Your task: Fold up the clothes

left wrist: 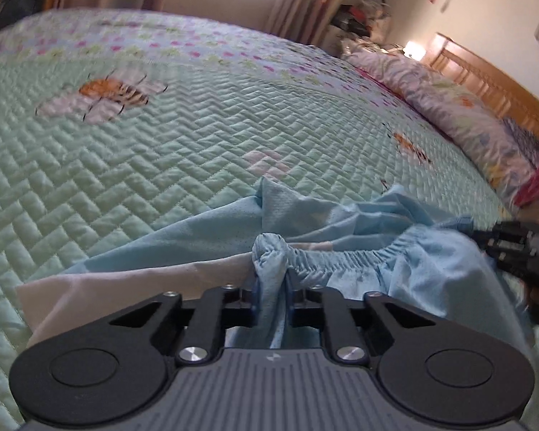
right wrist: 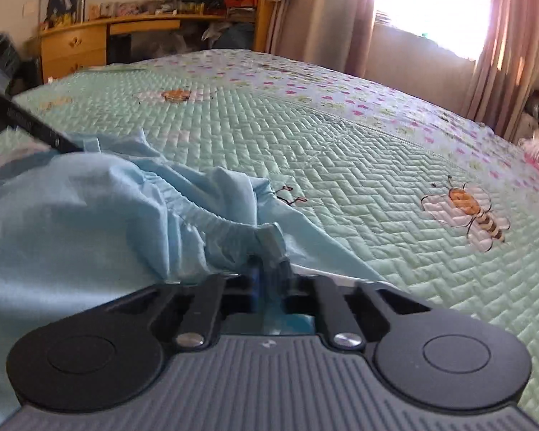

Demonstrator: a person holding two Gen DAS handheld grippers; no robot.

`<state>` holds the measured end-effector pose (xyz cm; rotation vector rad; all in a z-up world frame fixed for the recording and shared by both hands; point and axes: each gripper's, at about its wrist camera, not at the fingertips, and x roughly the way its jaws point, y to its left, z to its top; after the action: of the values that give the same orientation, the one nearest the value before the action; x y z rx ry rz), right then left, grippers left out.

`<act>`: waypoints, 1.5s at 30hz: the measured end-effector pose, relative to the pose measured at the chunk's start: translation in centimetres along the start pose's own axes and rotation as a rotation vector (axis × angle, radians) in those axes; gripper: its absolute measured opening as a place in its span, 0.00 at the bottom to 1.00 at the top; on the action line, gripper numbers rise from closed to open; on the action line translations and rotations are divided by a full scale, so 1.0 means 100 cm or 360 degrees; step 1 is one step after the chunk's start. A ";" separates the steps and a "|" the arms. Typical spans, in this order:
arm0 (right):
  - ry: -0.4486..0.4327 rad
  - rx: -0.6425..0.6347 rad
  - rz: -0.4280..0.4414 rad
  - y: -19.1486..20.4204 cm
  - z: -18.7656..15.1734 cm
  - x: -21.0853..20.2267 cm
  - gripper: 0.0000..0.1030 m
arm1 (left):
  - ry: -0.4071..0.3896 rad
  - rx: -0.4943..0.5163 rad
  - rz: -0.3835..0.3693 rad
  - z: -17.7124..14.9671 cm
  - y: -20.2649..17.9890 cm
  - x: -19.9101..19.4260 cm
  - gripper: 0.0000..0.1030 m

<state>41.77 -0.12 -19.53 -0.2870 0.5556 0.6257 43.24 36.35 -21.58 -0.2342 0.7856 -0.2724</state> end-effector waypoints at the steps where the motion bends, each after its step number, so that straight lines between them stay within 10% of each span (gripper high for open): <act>1: -0.0004 0.0009 -0.0001 0.001 0.000 0.001 0.07 | -0.0012 0.0016 0.0013 -0.001 -0.002 -0.001 0.11; 15: -0.0125 0.0222 -0.0096 0.003 0.035 -0.017 0.04 | -0.0325 0.0070 0.0400 0.016 -0.019 -0.078 0.03; 20: 0.0066 0.0471 -0.0042 -0.019 0.031 0.030 0.03 | -0.0116 -0.0034 0.0530 0.008 0.017 -0.043 0.03; 31: -0.0108 0.1142 0.0200 -0.064 -0.009 0.017 0.27 | -0.0268 -0.0339 0.0436 -0.011 0.045 -0.076 0.16; 35: -0.0293 0.1230 0.0327 -0.059 -0.010 -0.035 0.30 | -0.0315 -0.0288 0.0144 -0.013 0.014 -0.096 0.28; 38: -0.0217 0.1366 0.0632 -0.047 -0.027 -0.042 0.35 | -0.0158 -0.0217 -0.0039 -0.025 -0.007 -0.080 0.37; 40: -0.0068 0.1391 0.0667 -0.041 -0.042 -0.031 0.36 | 0.0017 -0.0155 0.0053 -0.039 -0.008 -0.061 0.35; 42: 0.0106 0.1311 0.0458 -0.043 -0.061 -0.016 0.27 | 0.0026 -0.0126 0.0120 -0.052 0.004 -0.057 0.14; 43: 0.0123 0.1315 0.0382 -0.051 -0.073 -0.012 0.00 | 0.0004 -0.0169 0.0129 -0.053 0.013 -0.062 0.12; 45: 0.0031 0.1479 0.0385 -0.067 -0.092 -0.020 0.00 | -0.0020 -0.0195 0.0228 -0.051 0.023 -0.076 0.14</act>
<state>40.90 -10.13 -25.27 0.6574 0.8462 0.5358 34.74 40.43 -20.76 -0.2932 0.8035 -0.0873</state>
